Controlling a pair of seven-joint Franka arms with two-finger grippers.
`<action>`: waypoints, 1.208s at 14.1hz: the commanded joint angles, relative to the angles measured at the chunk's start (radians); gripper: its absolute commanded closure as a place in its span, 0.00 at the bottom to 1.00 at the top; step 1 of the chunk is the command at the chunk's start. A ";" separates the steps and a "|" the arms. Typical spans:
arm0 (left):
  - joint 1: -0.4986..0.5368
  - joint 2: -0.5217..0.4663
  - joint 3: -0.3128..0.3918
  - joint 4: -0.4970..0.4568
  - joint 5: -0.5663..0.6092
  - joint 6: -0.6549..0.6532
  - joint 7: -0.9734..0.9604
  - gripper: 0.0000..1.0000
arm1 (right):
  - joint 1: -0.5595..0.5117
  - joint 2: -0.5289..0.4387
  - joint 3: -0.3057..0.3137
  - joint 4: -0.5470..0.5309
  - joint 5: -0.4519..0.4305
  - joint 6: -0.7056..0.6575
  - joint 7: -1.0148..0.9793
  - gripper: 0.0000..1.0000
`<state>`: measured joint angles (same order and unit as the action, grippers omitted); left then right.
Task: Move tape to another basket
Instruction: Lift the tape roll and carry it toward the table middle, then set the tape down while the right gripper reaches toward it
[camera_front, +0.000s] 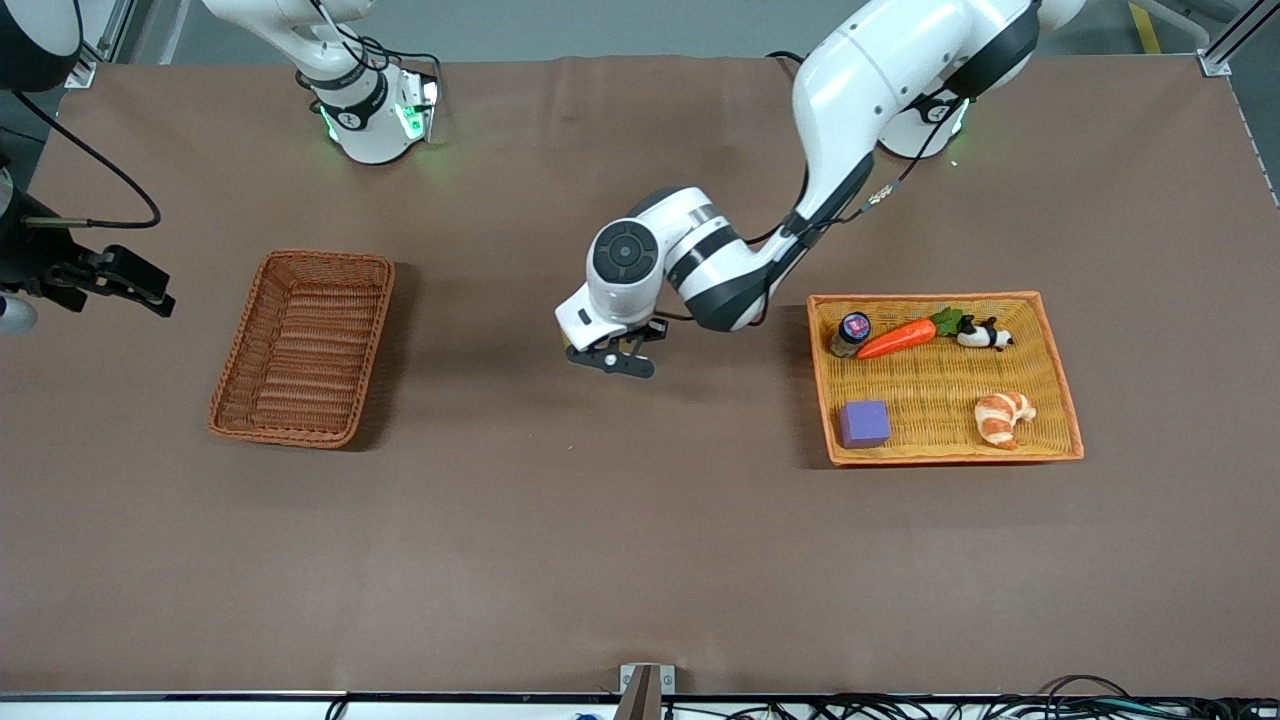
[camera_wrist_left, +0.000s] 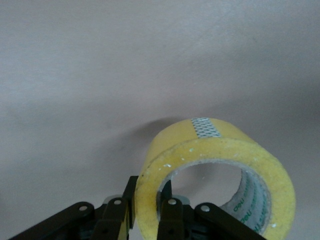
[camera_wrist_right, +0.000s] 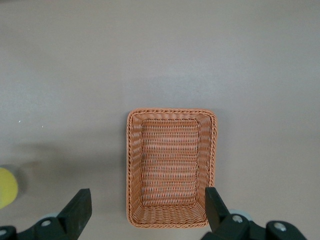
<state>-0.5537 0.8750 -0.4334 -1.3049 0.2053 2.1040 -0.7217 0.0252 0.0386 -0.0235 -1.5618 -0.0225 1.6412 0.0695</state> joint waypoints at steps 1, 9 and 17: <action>-0.028 0.082 0.015 0.081 0.013 0.048 0.007 0.84 | 0.007 0.001 0.002 -0.001 0.016 0.006 -0.007 0.00; 0.050 -0.088 0.016 0.052 0.006 -0.095 -0.012 0.00 | 0.070 0.052 0.008 0.002 0.021 0.055 0.009 0.00; 0.319 -0.385 0.013 -0.065 0.005 -0.266 0.198 0.00 | 0.142 0.196 0.224 -0.084 -0.028 0.302 0.266 0.00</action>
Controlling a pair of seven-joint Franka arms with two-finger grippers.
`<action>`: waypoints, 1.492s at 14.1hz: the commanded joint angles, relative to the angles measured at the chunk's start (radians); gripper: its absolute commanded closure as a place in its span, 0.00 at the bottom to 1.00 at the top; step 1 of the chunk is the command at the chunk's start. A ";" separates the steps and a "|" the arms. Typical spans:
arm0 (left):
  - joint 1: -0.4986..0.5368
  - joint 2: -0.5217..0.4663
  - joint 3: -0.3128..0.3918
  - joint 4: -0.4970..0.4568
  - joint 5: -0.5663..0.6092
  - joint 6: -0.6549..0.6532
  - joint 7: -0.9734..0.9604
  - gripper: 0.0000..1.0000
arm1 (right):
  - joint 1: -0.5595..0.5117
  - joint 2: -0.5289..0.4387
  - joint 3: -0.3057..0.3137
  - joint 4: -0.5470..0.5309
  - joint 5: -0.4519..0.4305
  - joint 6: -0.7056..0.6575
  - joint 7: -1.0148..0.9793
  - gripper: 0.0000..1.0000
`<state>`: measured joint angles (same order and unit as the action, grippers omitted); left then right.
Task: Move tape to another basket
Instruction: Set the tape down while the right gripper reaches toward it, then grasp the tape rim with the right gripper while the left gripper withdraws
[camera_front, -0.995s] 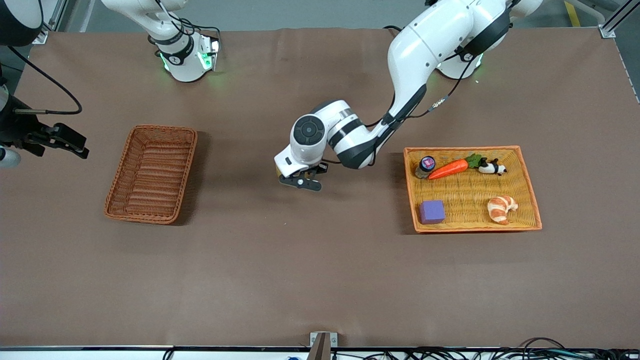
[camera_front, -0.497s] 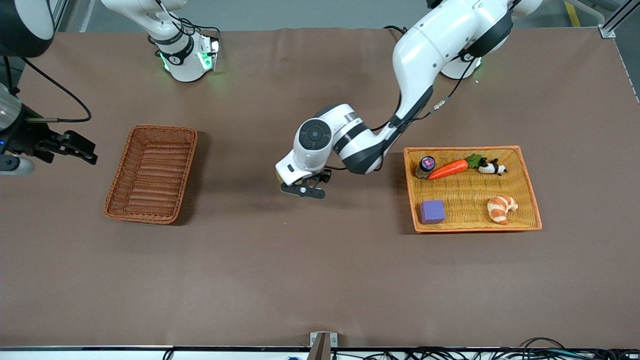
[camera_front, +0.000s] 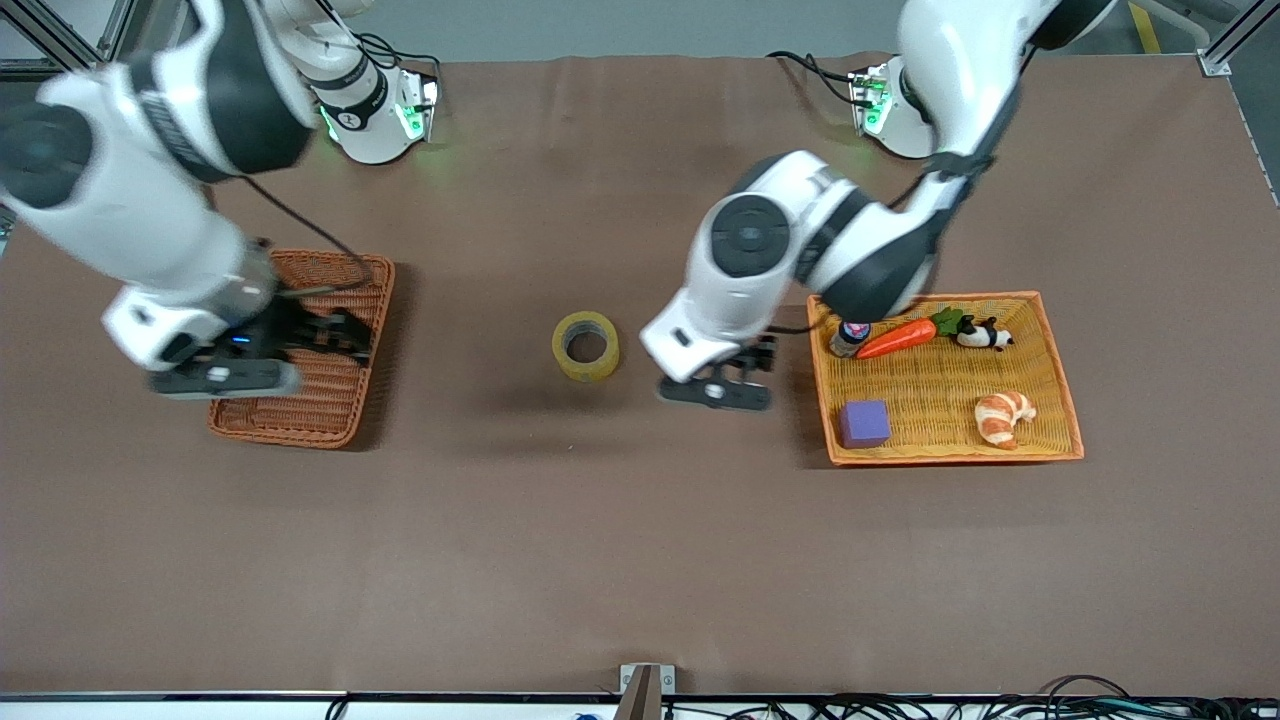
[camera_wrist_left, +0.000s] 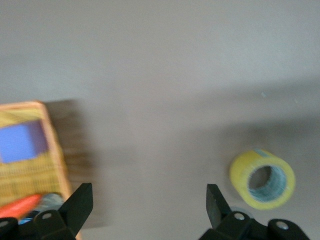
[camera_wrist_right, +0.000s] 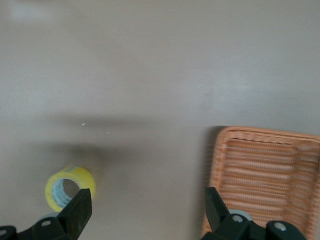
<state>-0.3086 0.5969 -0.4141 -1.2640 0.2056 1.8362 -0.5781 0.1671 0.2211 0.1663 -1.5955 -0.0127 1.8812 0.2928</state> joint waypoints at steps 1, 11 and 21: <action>0.115 -0.167 -0.008 -0.159 0.003 0.002 0.114 0.00 | 0.018 0.030 0.050 -0.079 -0.049 0.119 0.080 0.00; 0.353 -0.543 0.070 -0.379 -0.124 0.005 0.395 0.00 | 0.162 0.234 0.145 -0.181 -0.312 0.347 0.341 0.00; 0.276 -0.634 0.354 -0.442 -0.278 -0.020 0.552 0.00 | 0.232 0.238 0.168 -0.356 -0.386 0.501 0.373 0.00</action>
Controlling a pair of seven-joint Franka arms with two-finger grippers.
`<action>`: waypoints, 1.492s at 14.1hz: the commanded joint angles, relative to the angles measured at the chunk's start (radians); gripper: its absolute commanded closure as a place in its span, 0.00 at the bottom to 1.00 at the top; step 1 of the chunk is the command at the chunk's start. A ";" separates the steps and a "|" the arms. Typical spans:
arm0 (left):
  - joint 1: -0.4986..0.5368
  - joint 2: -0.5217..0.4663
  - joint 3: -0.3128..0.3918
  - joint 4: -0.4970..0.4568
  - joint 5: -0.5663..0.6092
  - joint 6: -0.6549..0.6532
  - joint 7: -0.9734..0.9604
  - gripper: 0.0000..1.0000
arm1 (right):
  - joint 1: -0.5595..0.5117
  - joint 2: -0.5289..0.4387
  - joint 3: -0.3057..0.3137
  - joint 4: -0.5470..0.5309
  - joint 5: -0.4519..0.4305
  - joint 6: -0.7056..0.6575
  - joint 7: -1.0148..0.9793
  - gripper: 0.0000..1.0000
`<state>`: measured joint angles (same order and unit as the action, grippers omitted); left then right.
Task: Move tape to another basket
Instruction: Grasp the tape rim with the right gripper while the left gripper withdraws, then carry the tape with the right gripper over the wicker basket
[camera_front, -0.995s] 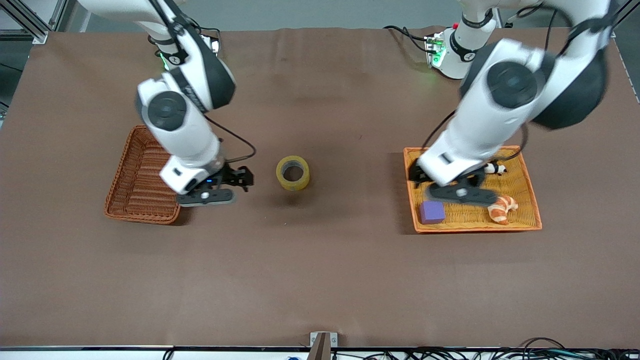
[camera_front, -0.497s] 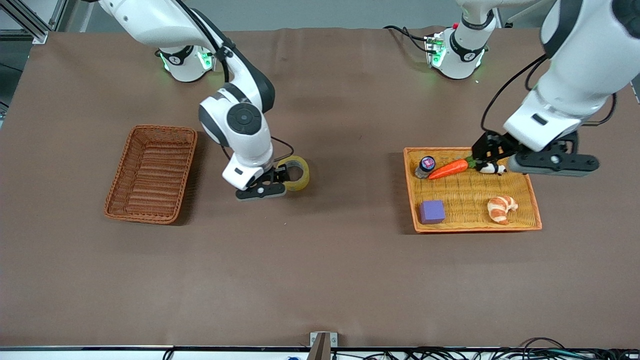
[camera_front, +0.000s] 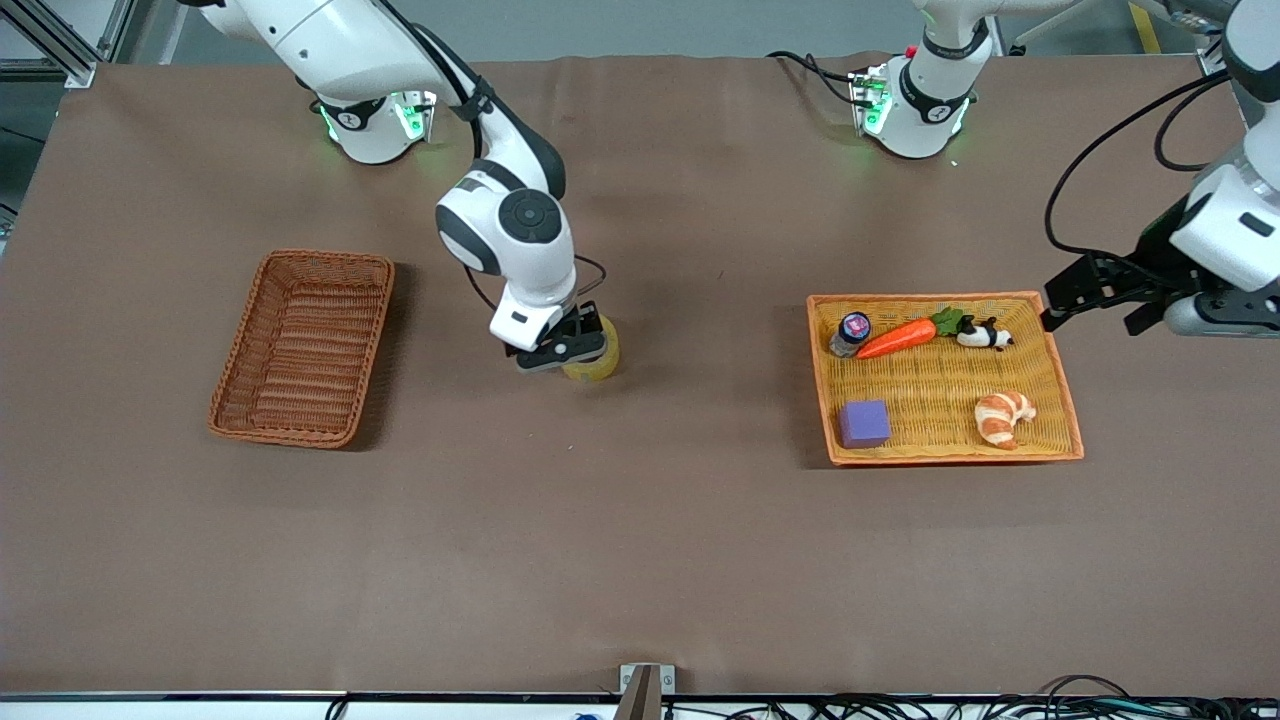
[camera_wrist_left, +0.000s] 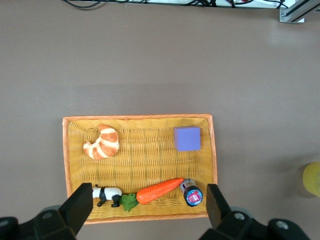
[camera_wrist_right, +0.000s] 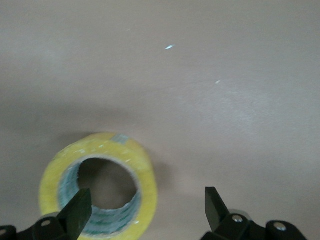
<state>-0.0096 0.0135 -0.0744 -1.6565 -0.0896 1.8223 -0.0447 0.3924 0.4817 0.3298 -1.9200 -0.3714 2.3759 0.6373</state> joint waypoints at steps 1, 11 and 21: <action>-0.024 -0.053 0.015 -0.055 0.045 -0.006 0.019 0.00 | 0.013 -0.019 0.005 -0.040 -0.035 0.008 0.028 0.00; -0.023 -0.053 0.002 -0.049 0.090 -0.043 0.005 0.00 | -0.001 0.096 0.005 -0.033 -0.164 0.062 0.059 0.01; -0.013 -0.046 0.004 -0.023 0.090 -0.093 0.017 0.00 | 0.007 0.107 0.012 -0.021 -0.175 0.043 0.191 0.99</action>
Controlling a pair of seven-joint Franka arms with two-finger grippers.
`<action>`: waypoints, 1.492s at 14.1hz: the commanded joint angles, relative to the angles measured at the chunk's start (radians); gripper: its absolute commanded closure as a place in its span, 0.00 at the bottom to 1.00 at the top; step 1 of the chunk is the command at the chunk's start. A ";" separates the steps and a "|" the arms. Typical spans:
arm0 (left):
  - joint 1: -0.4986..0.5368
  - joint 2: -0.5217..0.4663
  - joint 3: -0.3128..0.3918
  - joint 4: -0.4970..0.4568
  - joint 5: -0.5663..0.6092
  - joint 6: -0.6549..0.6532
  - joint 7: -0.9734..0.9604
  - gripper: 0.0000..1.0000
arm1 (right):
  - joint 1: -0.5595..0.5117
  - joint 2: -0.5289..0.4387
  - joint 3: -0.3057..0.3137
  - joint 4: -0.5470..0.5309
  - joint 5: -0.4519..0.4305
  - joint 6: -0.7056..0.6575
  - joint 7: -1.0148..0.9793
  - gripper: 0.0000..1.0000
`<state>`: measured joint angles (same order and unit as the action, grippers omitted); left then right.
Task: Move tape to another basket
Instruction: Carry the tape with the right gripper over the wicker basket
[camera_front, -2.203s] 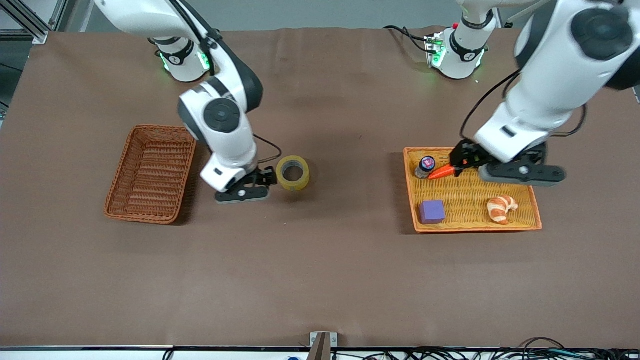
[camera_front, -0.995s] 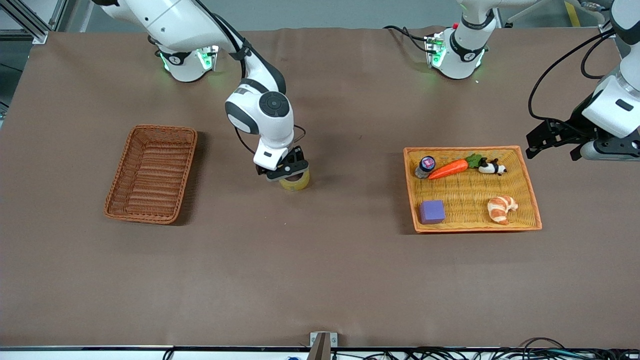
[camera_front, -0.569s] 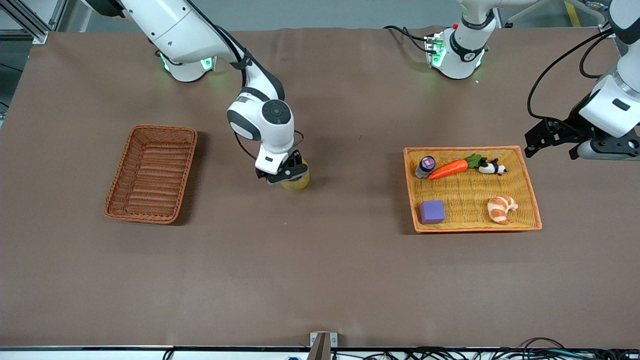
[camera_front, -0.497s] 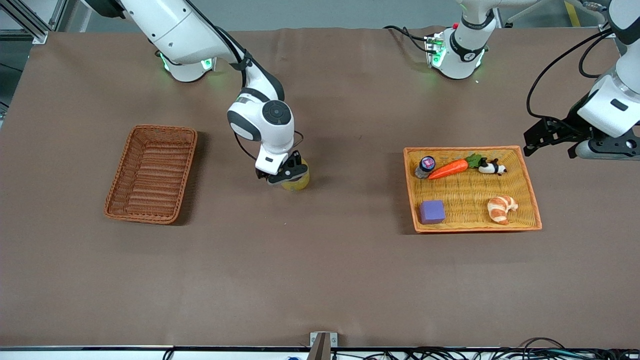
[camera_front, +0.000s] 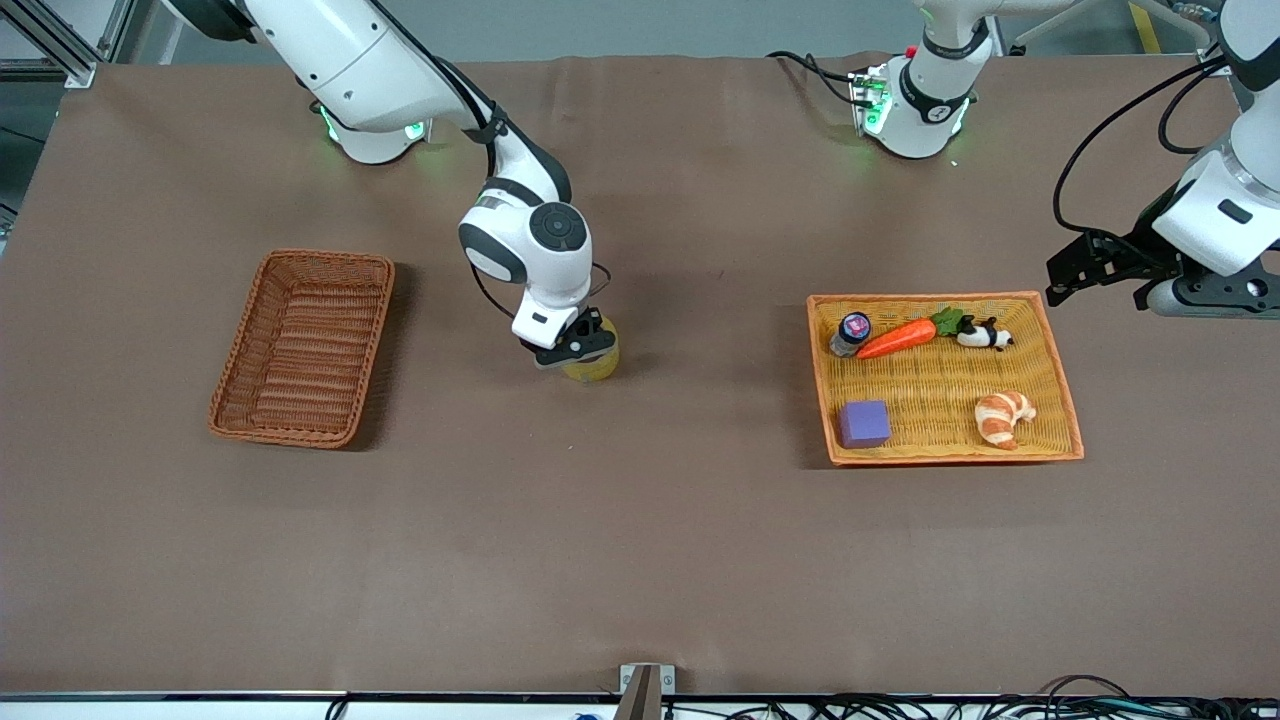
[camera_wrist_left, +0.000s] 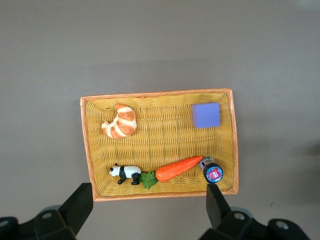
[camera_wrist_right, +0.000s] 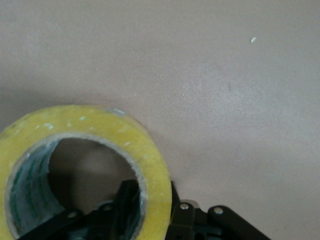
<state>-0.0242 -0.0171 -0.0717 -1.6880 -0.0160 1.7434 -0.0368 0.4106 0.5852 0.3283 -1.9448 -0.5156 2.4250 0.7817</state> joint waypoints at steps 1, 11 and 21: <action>-0.002 -0.014 0.000 0.011 0.016 -0.015 0.002 0.00 | -0.025 -0.004 0.017 0.004 -0.031 -0.006 0.042 0.99; -0.002 -0.012 0.000 0.016 0.017 -0.016 -0.002 0.00 | -0.230 -0.363 -0.015 -0.008 0.120 -0.243 -0.045 0.99; -0.002 0.017 -0.007 0.063 0.011 -0.024 -0.067 0.00 | -0.230 -0.561 -0.566 -0.264 0.302 -0.180 -0.900 0.99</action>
<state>-0.0261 -0.0160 -0.0744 -1.6570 -0.0160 1.7434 -0.0684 0.1750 0.0762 -0.1827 -2.1233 -0.2512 2.2015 -0.0443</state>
